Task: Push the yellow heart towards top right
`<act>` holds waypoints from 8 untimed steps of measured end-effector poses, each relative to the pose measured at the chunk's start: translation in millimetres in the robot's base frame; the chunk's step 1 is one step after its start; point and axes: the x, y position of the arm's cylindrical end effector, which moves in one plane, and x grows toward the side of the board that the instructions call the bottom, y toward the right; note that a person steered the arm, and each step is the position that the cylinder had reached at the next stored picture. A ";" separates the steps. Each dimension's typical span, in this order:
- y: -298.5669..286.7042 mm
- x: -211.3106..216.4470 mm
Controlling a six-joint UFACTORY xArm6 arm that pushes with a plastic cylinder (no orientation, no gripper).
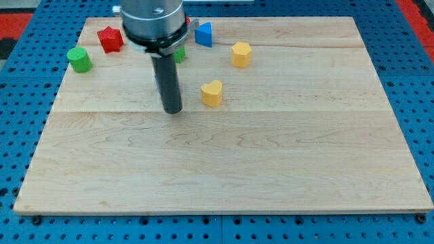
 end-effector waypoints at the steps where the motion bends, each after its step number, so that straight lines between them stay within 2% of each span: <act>1: 55.1 -17.7; 2: 100.8 -37.7; 3: 112.5 -58.0; 7: 106.0 -70.2; 8: 133.6 -108.7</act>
